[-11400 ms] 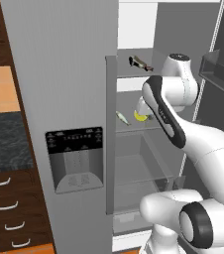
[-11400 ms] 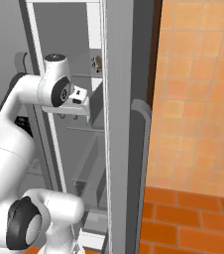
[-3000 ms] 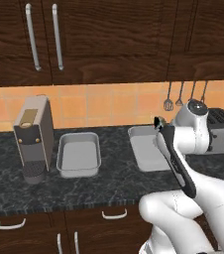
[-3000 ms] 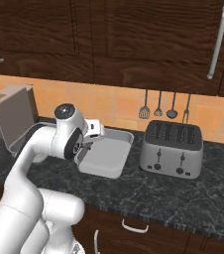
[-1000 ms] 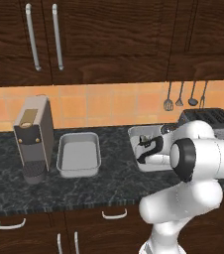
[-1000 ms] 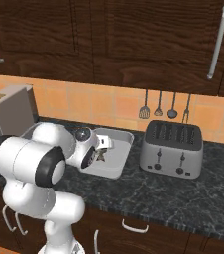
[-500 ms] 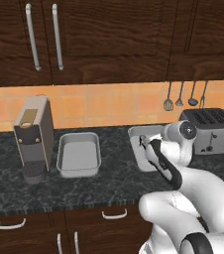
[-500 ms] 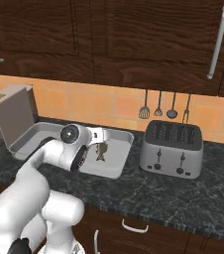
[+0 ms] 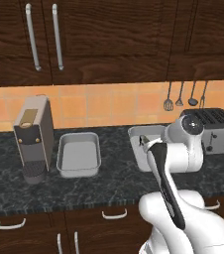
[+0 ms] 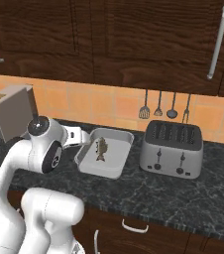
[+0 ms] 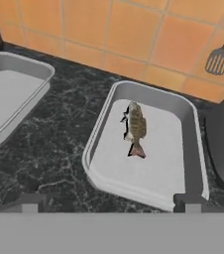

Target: Place one lemon wedge and one fish in each tupperware on the nearby counter, to pack two identical lunches.

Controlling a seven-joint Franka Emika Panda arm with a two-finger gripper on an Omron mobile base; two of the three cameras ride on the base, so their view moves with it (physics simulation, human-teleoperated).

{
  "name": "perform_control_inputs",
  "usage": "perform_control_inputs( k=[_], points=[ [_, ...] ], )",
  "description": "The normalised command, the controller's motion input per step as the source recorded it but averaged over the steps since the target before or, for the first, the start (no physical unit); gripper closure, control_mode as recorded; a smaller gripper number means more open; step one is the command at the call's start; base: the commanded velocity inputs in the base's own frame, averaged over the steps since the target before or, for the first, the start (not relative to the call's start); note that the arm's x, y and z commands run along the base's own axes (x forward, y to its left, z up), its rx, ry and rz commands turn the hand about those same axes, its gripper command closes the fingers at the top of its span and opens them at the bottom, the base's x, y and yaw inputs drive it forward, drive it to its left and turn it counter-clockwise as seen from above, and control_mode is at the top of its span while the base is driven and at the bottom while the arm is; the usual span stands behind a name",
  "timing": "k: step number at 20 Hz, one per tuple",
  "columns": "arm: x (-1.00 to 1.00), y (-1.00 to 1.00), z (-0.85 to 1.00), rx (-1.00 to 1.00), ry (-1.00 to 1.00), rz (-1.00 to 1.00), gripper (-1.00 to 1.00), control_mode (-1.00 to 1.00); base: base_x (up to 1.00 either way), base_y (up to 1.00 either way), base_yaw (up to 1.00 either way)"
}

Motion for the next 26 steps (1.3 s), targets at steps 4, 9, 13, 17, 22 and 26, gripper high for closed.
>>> perform_control_inputs(
  k=[4,9,13,17,22,26],
  points=[
    [-1.0,0.03,-0.01,0.0,-0.05,0.0,-1.0,-1.0,0.0,0.0,0.0],
    [-0.4,0.0,-0.04,0.0,-0.02,0.01,-1.0,1.0,-0.6,0.0,0.05],
    [0.0,0.0,0.0,0.0,0.0,0.0,-1.0,1.0,-1.0,-0.53,-0.03],
    [0.0,0.0,0.0,0.0,0.0,0.0,-1.0,1.0,-0.99,-1.0,-0.1],
    [0.0,0.0,0.0,0.0,0.0,0.0,-1.0,1.0,-0.58,-1.0,-0.08],
    [0.0,0.0,0.0,0.0,0.0,0.0,-1.0,1.0,-0.26,-1.0,-0.02]
  ],
)
